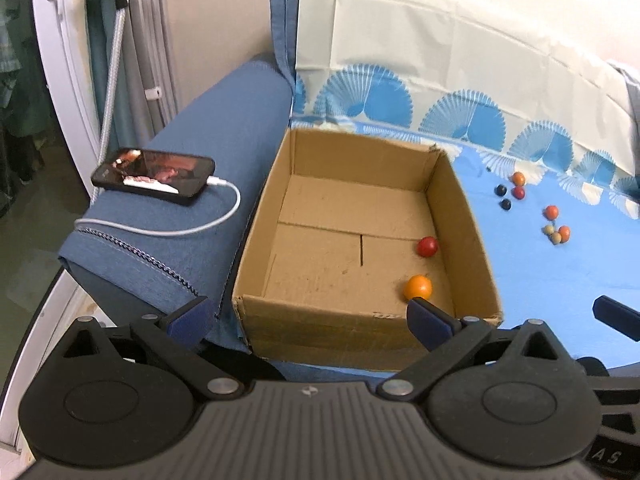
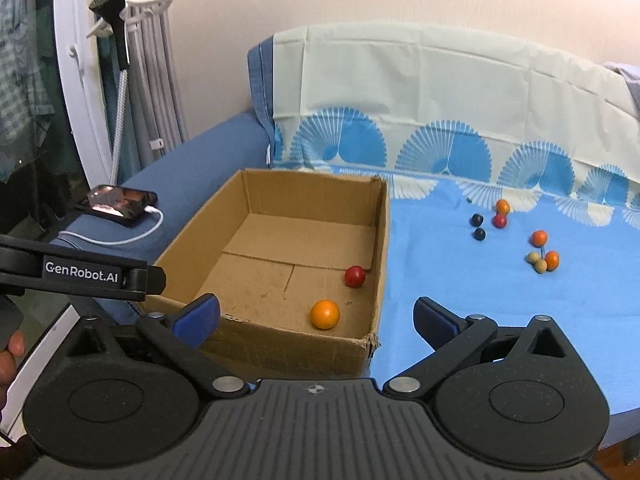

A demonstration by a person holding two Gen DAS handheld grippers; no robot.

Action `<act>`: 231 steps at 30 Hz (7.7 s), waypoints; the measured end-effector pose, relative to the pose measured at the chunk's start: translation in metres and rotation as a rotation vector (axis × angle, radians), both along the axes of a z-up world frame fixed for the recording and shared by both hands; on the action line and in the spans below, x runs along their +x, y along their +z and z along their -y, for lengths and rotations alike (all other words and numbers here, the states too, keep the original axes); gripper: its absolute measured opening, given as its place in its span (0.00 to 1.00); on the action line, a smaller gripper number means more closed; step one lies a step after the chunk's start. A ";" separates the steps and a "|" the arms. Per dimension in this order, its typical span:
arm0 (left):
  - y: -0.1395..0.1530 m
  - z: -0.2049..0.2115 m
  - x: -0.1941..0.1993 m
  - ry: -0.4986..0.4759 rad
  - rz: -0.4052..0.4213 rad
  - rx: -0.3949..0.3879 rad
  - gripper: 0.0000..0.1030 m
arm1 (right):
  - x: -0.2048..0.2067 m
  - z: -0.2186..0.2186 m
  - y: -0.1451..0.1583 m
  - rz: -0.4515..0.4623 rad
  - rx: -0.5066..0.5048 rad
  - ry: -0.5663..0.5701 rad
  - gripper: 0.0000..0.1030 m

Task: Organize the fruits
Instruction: 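Withdraw both tools from the box toward the fruits, then grasp the dark cherry with the left tool while the right tool grasps a yellow fruit, then carry the dark cherry and yellow fruit into the box and open both tools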

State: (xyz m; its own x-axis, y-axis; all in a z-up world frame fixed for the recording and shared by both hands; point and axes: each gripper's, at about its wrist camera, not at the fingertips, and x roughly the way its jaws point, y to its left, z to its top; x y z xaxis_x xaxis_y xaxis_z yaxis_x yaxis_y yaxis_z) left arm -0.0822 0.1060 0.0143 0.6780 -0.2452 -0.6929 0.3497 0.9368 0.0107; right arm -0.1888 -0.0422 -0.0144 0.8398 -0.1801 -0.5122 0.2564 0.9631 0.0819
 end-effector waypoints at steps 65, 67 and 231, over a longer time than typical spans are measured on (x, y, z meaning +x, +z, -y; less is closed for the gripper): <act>-0.011 0.037 -0.001 -0.042 -0.032 0.072 1.00 | -0.005 0.025 -0.015 -0.015 0.081 -0.069 0.99; -0.012 0.041 0.001 -0.044 -0.036 0.075 1.00 | -0.003 0.028 -0.017 -0.020 0.090 -0.077 0.99; -0.018 -0.003 0.057 0.018 -0.109 -0.154 0.24 | 0.029 0.020 -0.021 -0.063 -0.002 0.046 0.26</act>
State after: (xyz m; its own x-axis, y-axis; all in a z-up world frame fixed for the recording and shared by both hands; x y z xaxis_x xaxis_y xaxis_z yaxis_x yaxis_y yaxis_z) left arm -0.0250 0.1086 -0.0039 0.6064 -0.3426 -0.7175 0.3243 0.9305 -0.1702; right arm -0.1594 -0.0622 -0.0353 0.8136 -0.1433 -0.5635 0.2164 0.9741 0.0648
